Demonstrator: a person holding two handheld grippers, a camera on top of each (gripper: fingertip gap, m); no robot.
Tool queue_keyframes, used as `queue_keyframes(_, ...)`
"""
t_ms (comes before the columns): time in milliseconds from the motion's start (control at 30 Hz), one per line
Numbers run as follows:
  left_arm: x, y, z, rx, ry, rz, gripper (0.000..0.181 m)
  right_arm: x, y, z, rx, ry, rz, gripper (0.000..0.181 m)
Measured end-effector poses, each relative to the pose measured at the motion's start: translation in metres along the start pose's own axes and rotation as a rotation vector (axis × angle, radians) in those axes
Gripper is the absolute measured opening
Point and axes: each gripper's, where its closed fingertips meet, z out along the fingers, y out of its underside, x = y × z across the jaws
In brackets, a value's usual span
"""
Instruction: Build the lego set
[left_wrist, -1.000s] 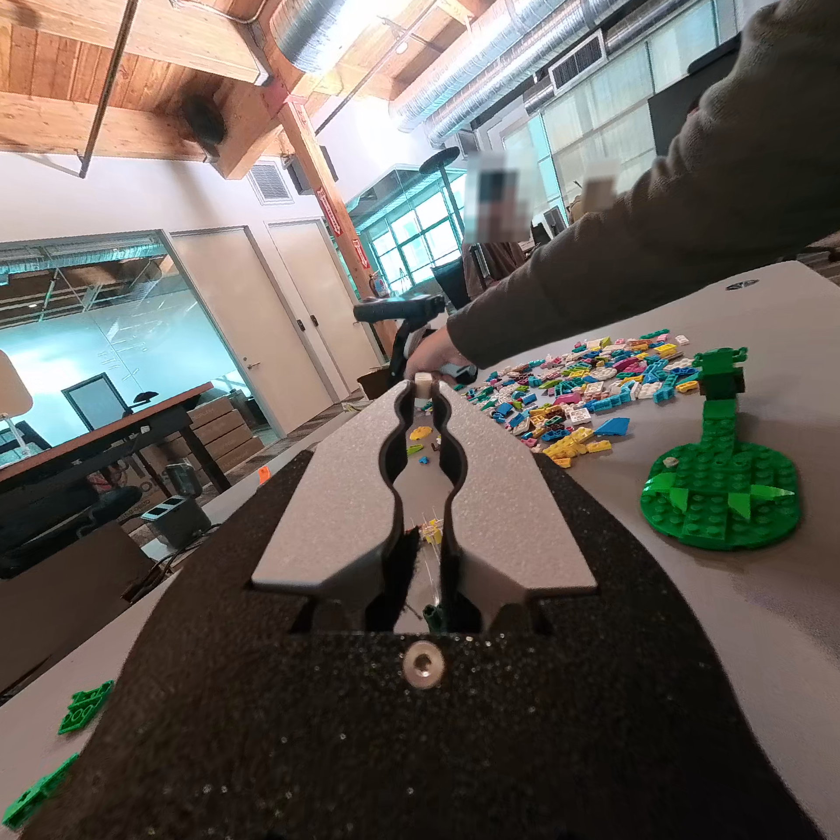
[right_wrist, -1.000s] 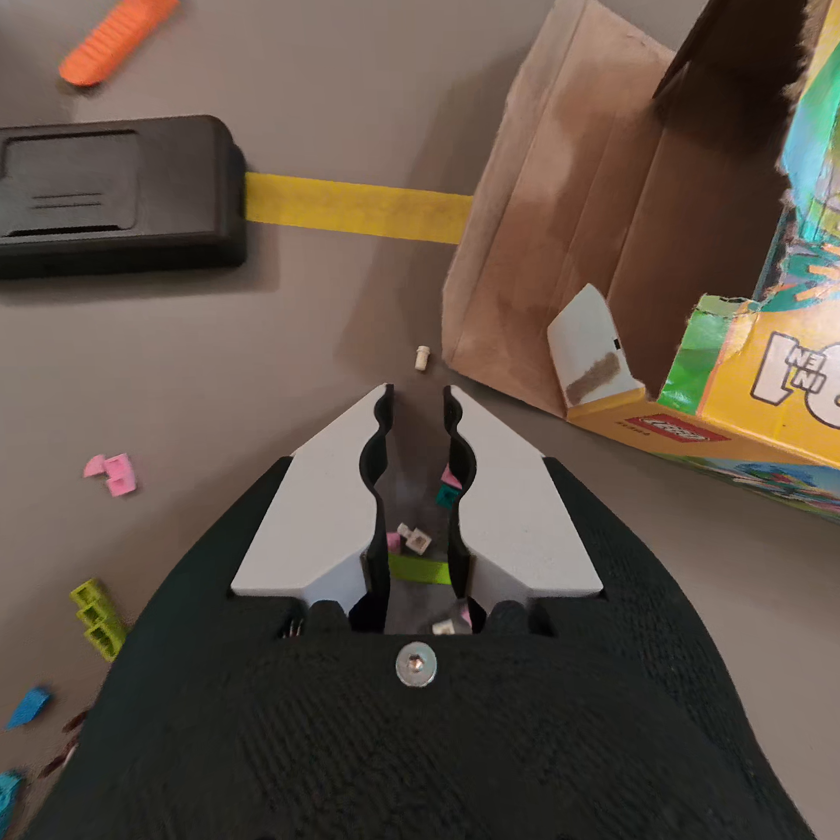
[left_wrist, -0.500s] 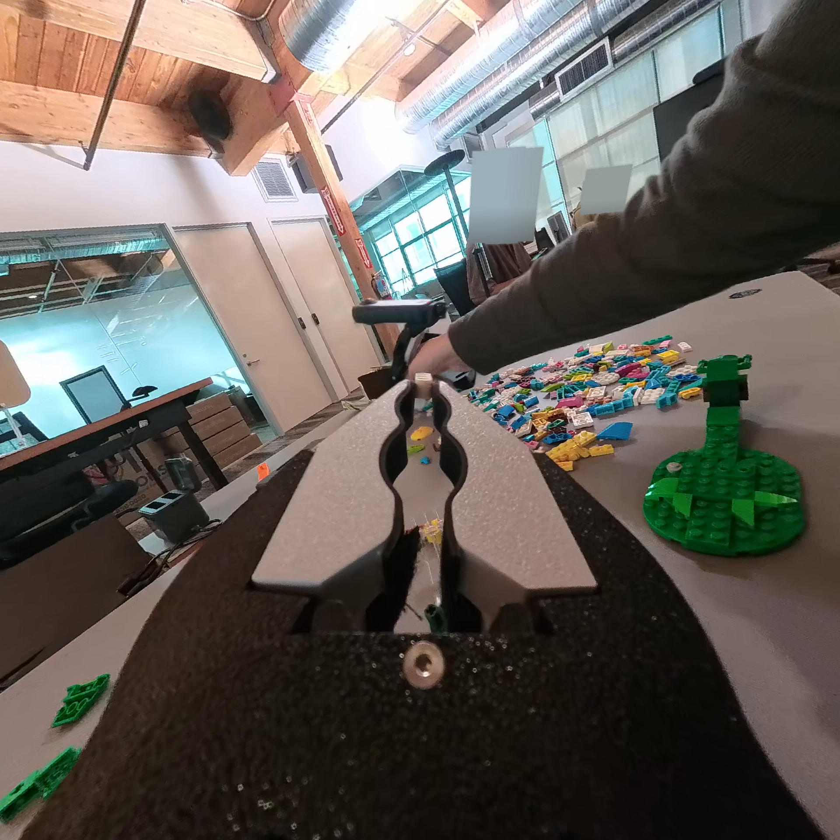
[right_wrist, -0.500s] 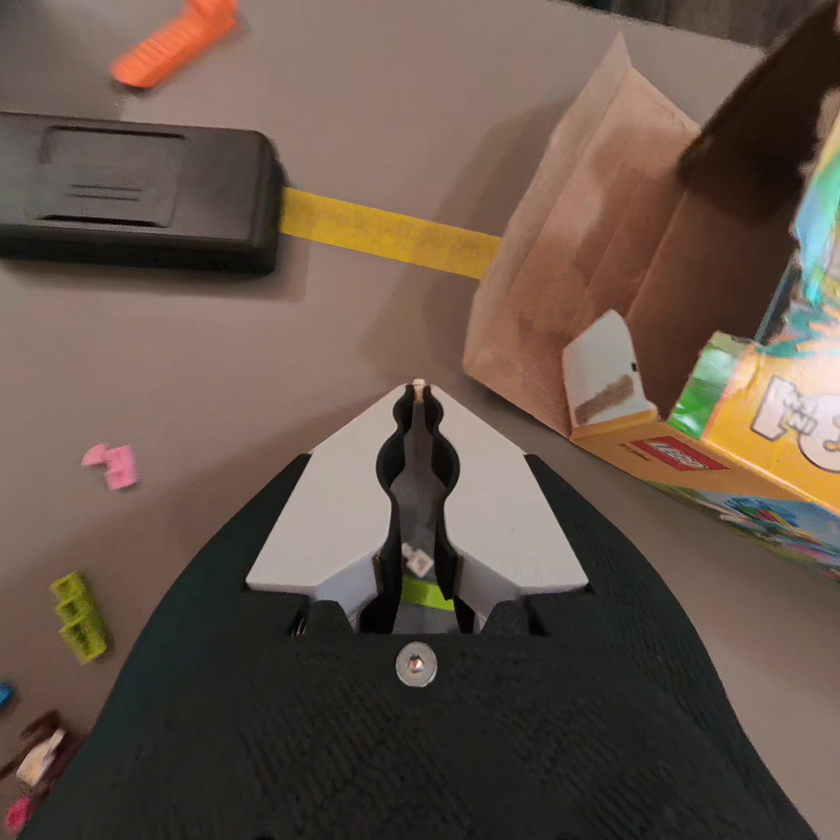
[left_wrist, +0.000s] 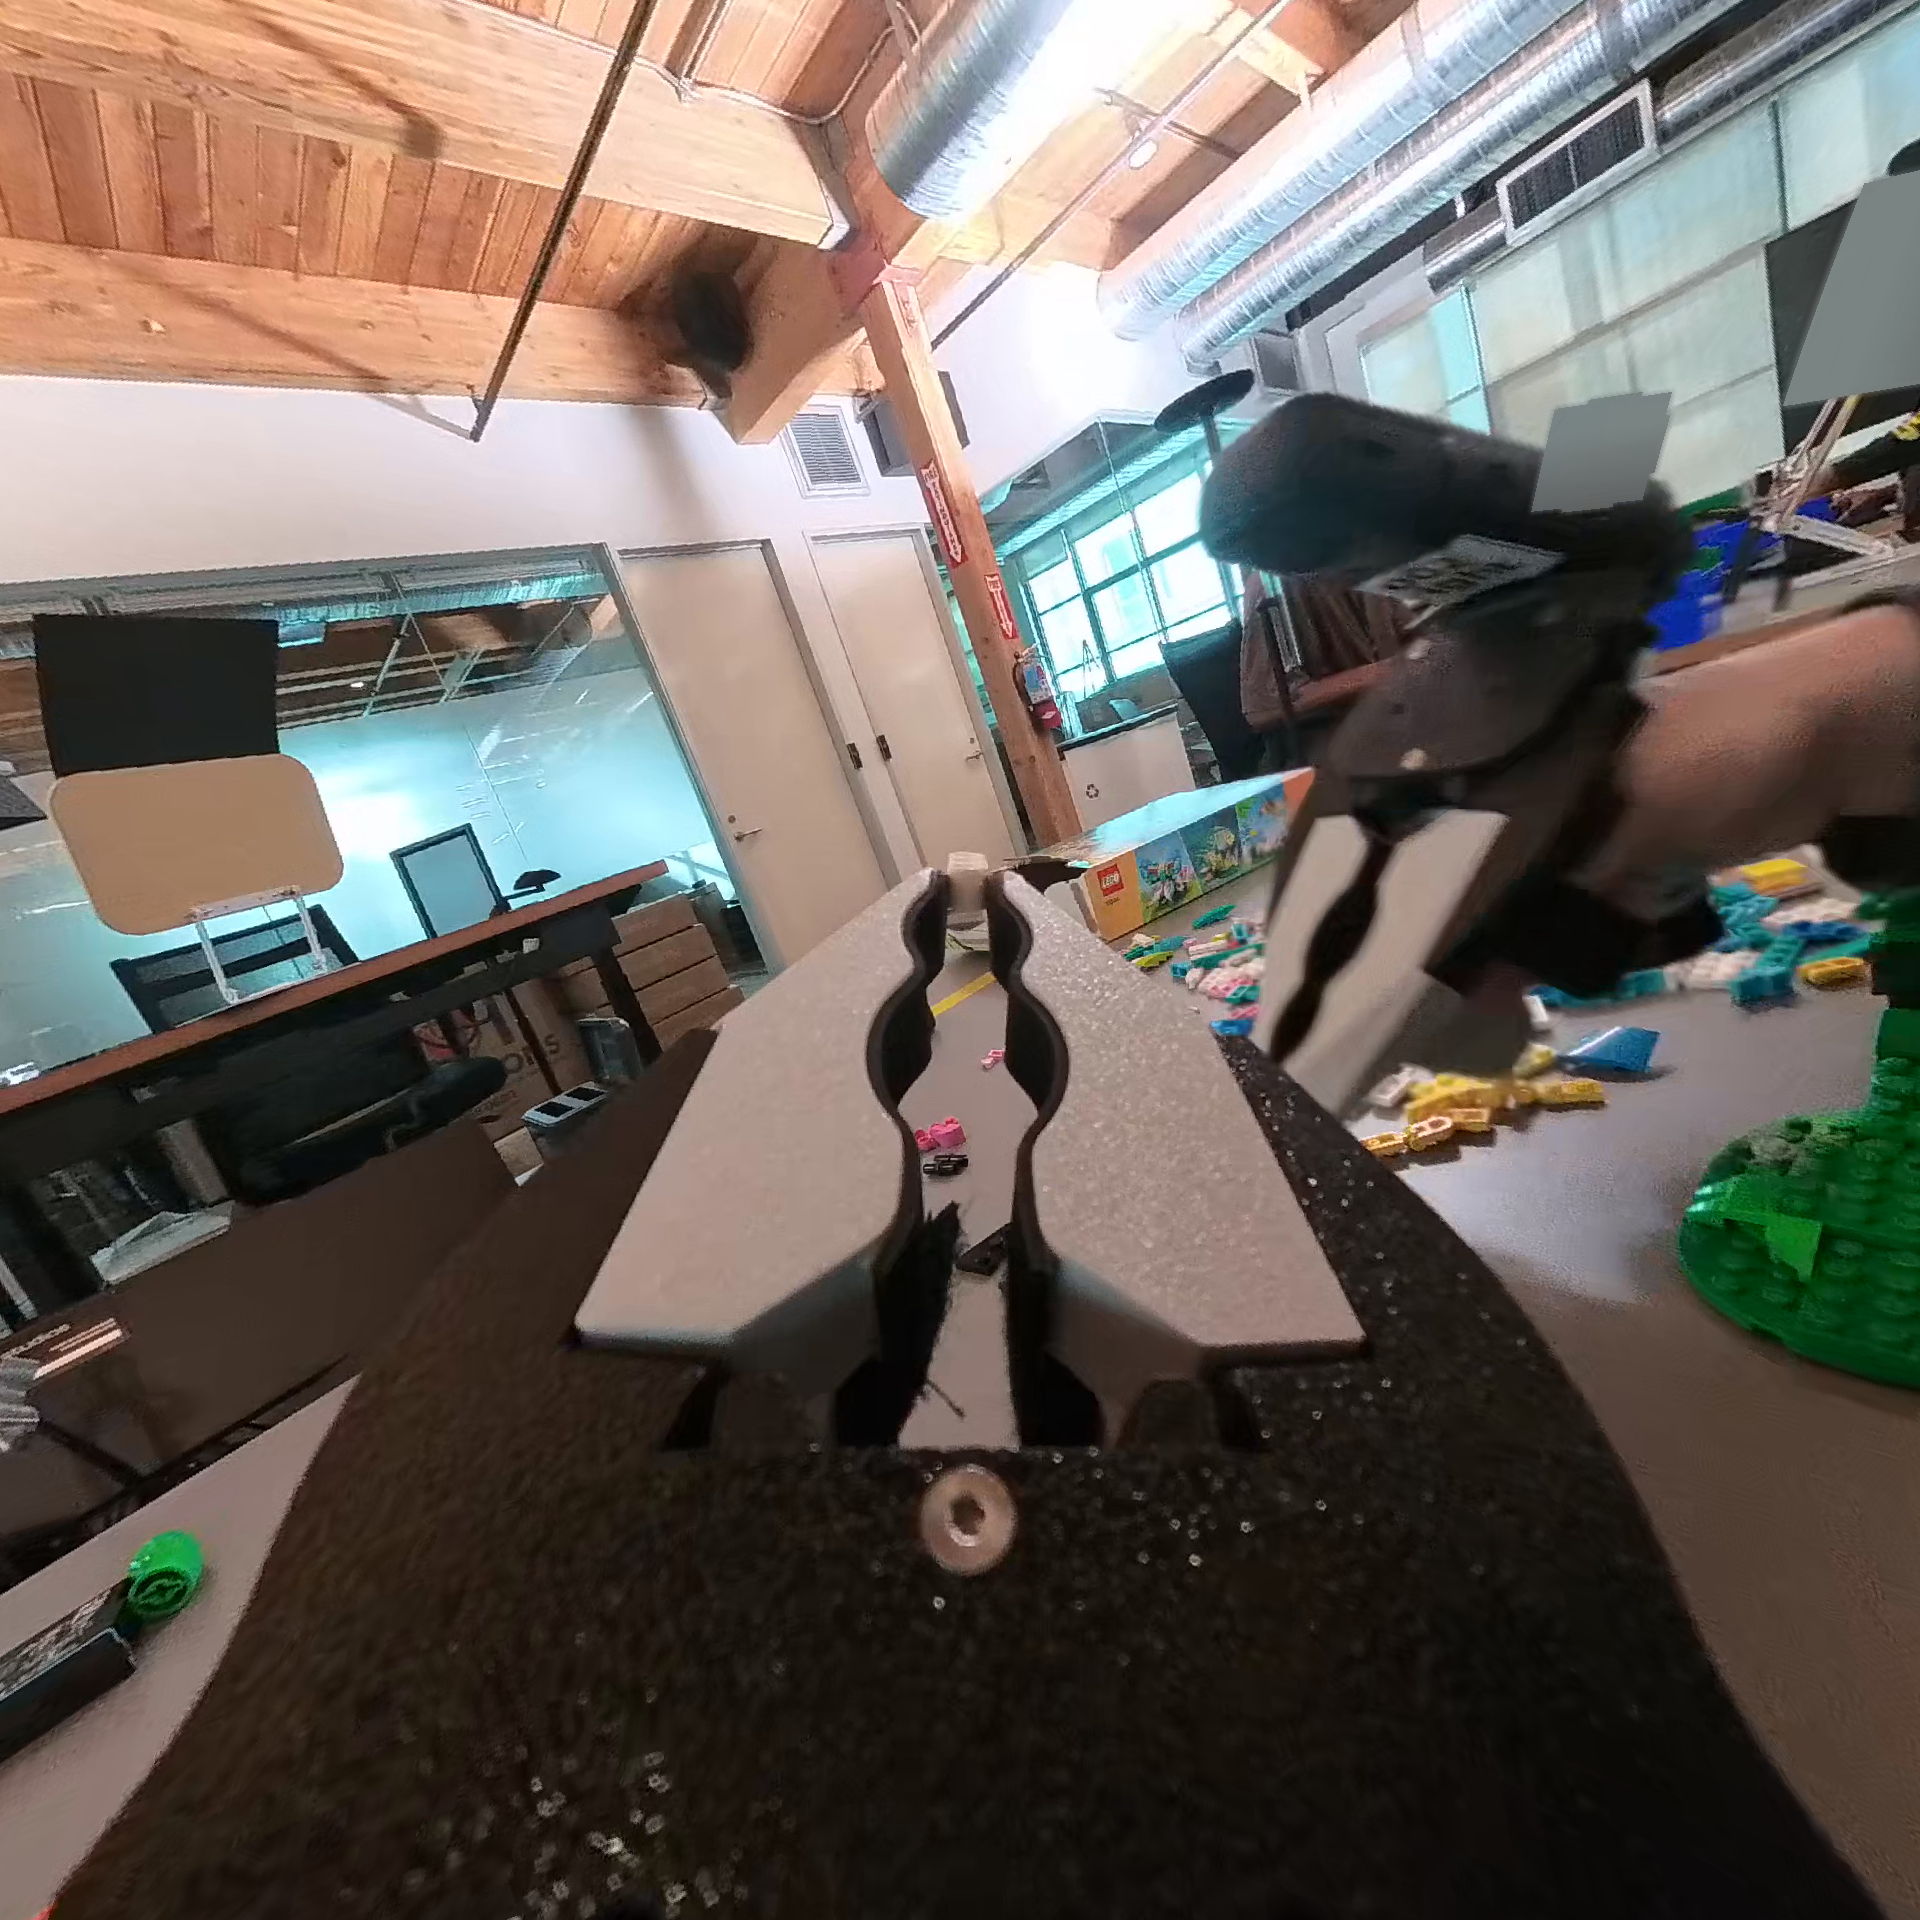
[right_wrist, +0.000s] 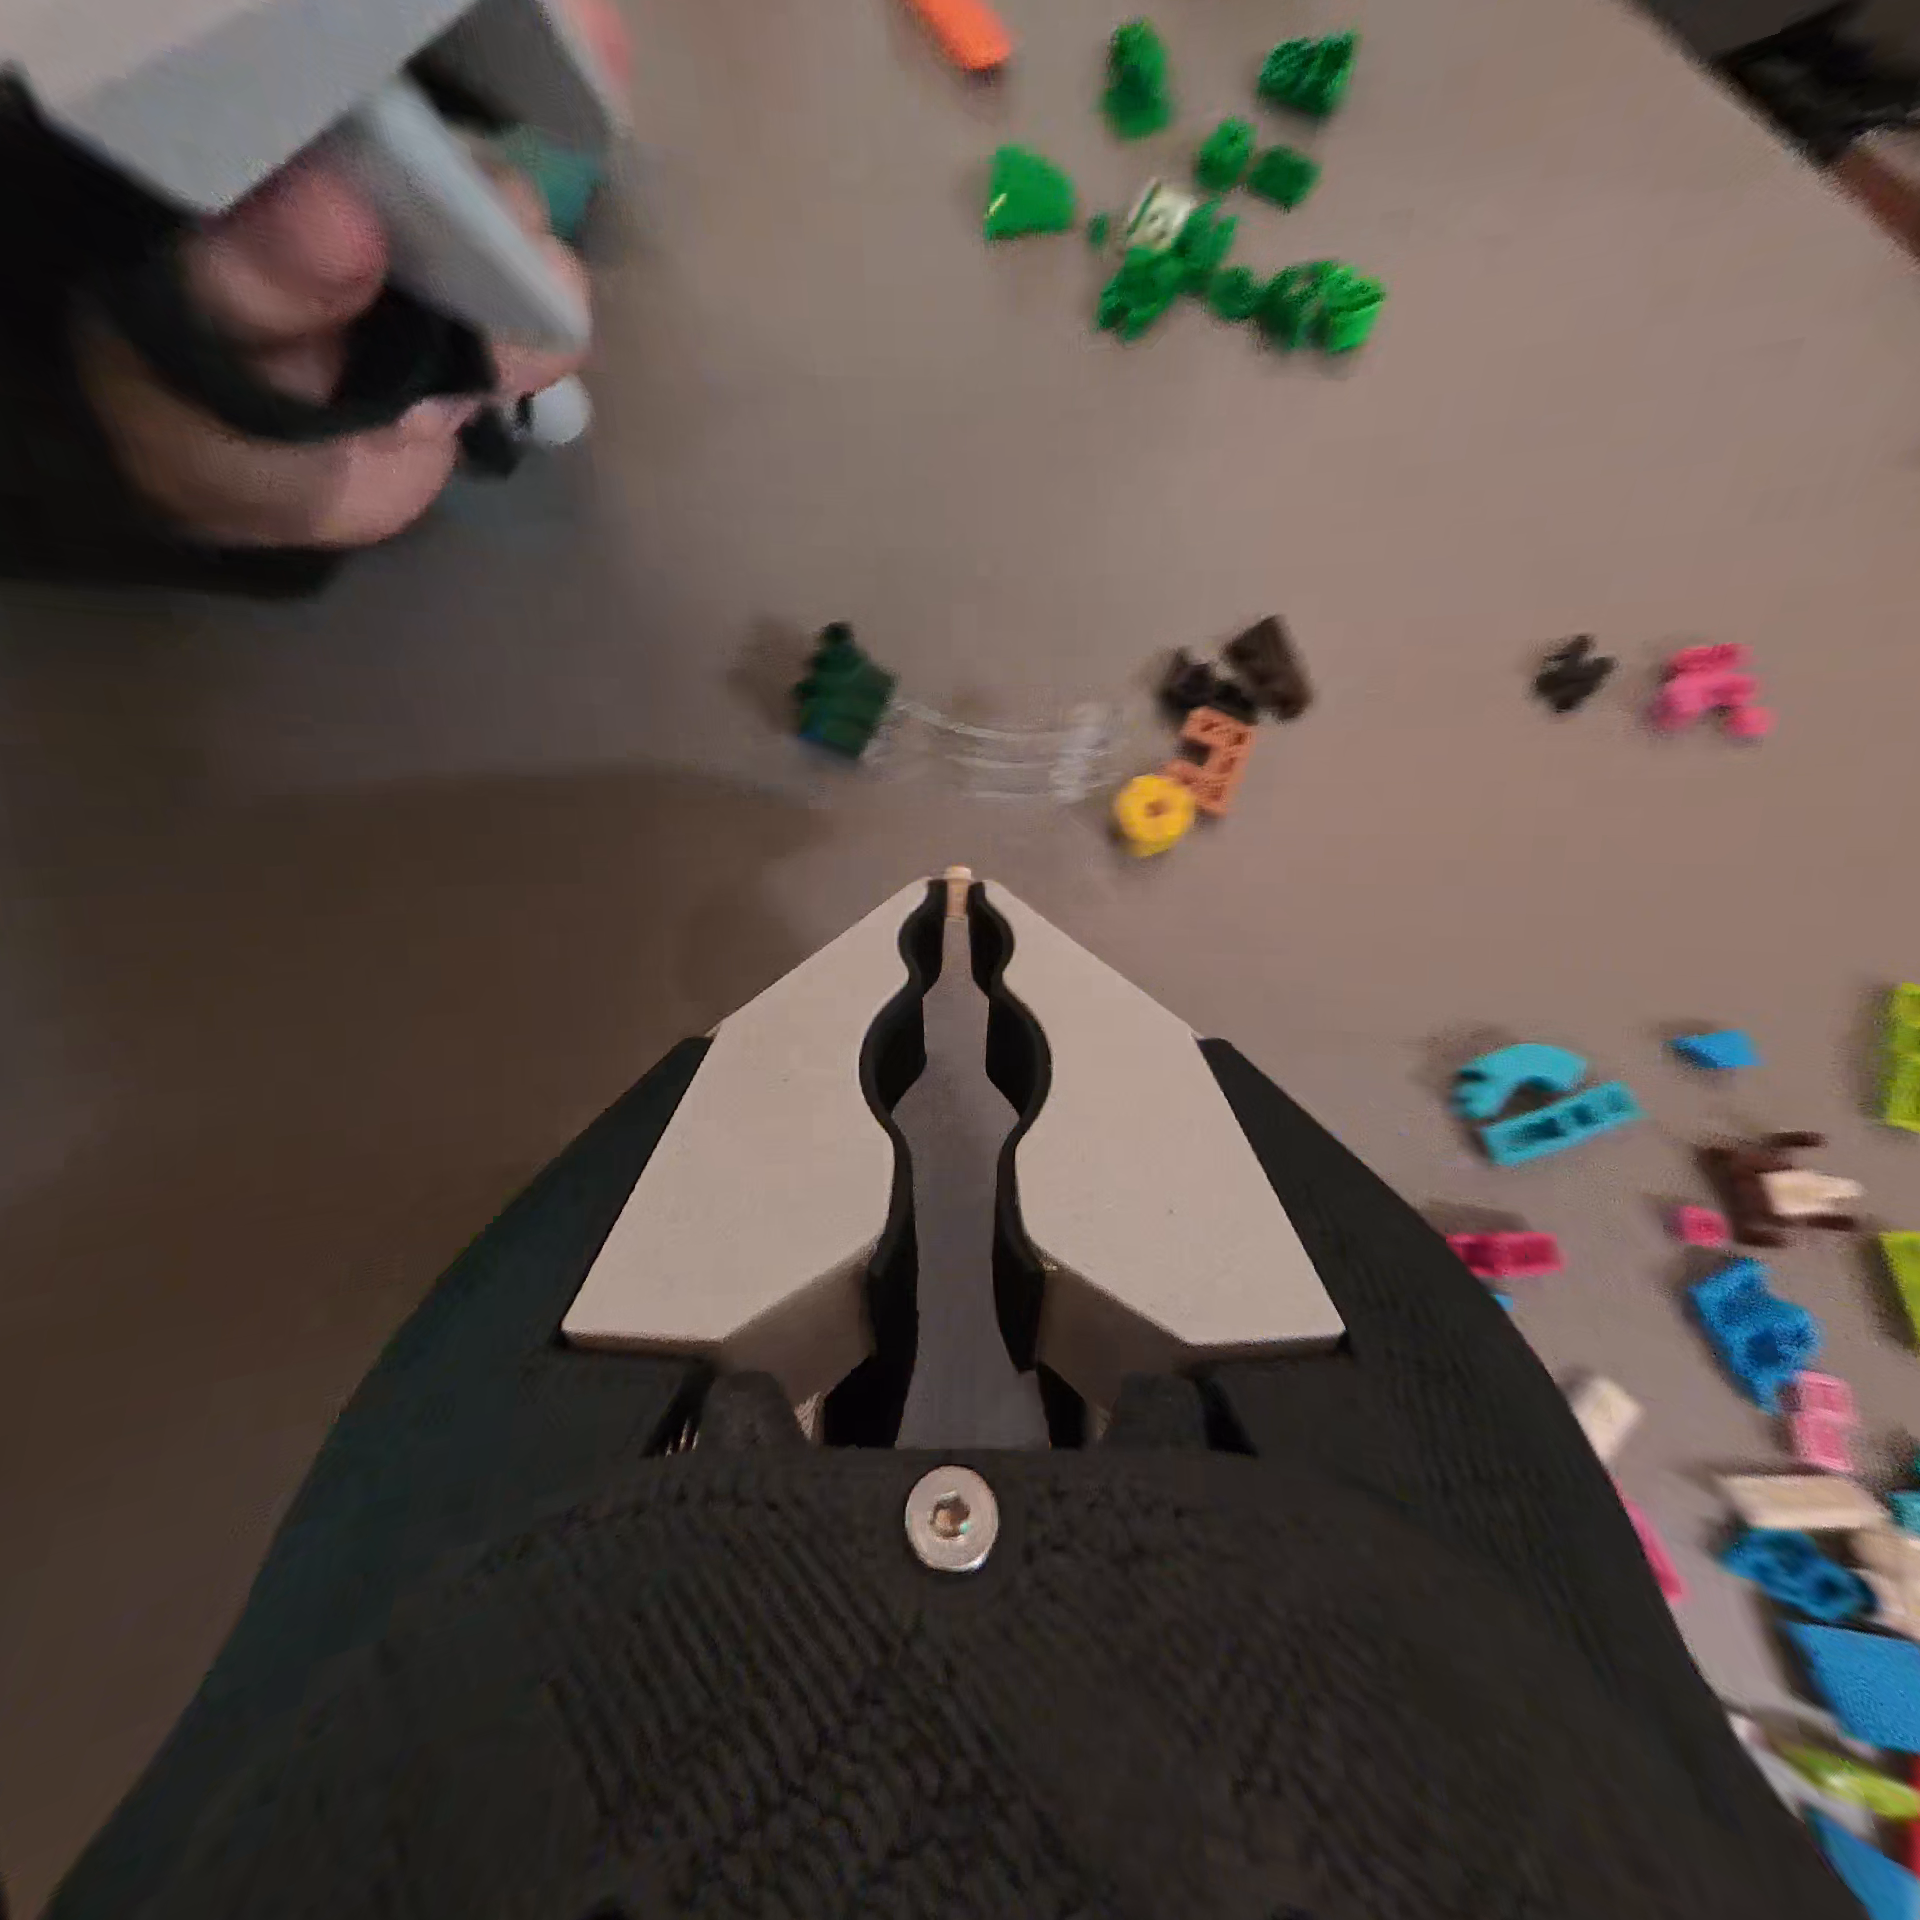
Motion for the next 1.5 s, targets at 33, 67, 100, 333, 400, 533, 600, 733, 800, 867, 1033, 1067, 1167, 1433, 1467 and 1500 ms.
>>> queue_keyframes(33,0.000,0.000,0.000,0.000,0.000,-0.003,0.006,-0.009,0.005,0.004,-0.018,0.001,-0.007,0.004)
queue_keyframes(67,0.000,0.000,0.000,0.000,0.001,-0.005,0.006,-0.016,0.009,0.007,-0.035,0.005,-0.007,0.004)
queue_keyframes(100,0.000,0.000,0.000,0.000,0.002,-0.008,0.005,-0.020,0.012,0.009,-0.044,0.011,-0.008,0.004)
queue_keyframes(333,0.003,0.000,0.001,-0.001,0.018,-0.016,0.005,-0.020,0.028,0.013,-0.094,0.055,-0.019,0.004)
queue_keyframes(400,0.006,0.000,0.001,-0.002,0.027,-0.013,0.005,-0.018,0.028,0.013,-0.090,0.064,-0.016,0.004)
queue_keyframes(533,0.008,0.001,0.001,-0.004,0.039,-0.008,0.005,-0.017,0.026,0.013,-0.068,0.068,0.010,0.017)
queue_keyframes(600,0.009,0.001,0.002,-0.007,0.045,-0.013,0.005,-0.017,0.022,0.010,-0.037,0.073,0.031,0.025)
queue_keyframes(733,0.008,0.001,0.001,-0.005,0.045,-0.017,0.005,-0.016,0.011,-0.005,0.055,0.090,0.089,0.033)
queue_keyframes(800,0.008,0.002,0.001,-0.006,0.044,-0.019,0.005,-0.010,0.004,-0.020,0.130,0.140,0.097,0.035)
queue_keyframes(867,0.008,0.001,0.001,-0.005,0.045,-0.023,0.005,-0.001,-0.008,-0.044,0.243,0.209,0.100,0.037)
queue_keyframes(1033,0.009,0.001,0.001,-0.004,0.048,-0.022,0.005,0.047,-0.014,-0.138,0.527,0.532,0.111,0.031)
queue_keyframes(1067,0.009,0.001,0.001,-0.005,0.050,-0.023,0.005,0.055,-0.010,-0.157,0.577,0.583,0.132,0.030)
queue_keyframes(1167,0.010,0.002,0.001,-0.006,0.053,-0.026,0.005,0.074,0.007,-0.208,0.709,0.708,0.186,0.029)
queue_keyframes(1433,0.009,0.003,0.001,-0.010,0.052,-0.030,0.005,0.133,0.122,-0.323,0.817,1.399,0.232,0.016)
queue_keyframes(1467,0.009,0.003,0.001,-0.009,0.051,-0.031,0.005,0.138,0.135,-0.330,0.823,1.464,0.242,0.015)
queue_keyframes(1500,0.009,0.003,0.001,-0.009,0.050,-0.032,0.005,0.142,0.146,-0.336,0.829,1.516,0.251,0.014)
